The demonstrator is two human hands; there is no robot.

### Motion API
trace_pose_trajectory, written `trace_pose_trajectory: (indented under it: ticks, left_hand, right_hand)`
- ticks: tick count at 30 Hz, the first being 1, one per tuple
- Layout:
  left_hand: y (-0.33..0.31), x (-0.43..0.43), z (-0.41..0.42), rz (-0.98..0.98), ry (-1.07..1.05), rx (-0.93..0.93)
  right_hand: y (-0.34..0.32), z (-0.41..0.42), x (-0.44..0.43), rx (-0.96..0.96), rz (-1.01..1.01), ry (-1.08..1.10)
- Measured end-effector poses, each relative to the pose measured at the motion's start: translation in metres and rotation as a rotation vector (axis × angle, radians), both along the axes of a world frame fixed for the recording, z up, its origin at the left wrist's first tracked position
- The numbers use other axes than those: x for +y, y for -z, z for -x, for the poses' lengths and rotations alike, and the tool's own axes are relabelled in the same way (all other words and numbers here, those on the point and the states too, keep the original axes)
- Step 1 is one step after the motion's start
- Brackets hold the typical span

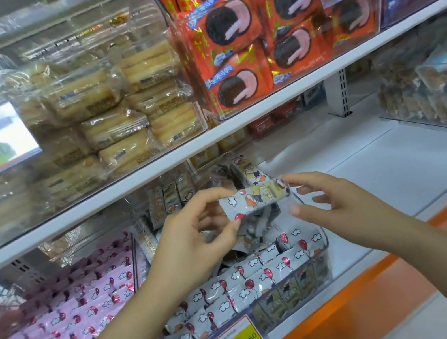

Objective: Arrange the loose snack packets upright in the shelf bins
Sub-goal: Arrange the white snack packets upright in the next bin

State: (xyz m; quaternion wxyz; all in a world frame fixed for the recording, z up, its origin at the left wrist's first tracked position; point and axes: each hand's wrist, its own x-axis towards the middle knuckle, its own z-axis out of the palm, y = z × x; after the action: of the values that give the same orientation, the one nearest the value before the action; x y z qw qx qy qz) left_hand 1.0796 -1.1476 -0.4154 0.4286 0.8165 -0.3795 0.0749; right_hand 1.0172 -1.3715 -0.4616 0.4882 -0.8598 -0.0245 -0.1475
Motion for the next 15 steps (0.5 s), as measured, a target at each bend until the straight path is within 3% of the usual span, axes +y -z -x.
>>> trace_pose_trajectory:
  ticks: [10,15]
  left_hand:
    - [0.007,-0.015,0.003,-0.027,0.060,0.032]
    - [0.009,-0.037,-0.007,-0.104,0.043,0.306]
  right_hand:
    - [-0.015,0.003,0.000,-0.084,-0.549,0.055]
    - [-0.022,0.007,-0.006,-0.214,-0.501,0.191]
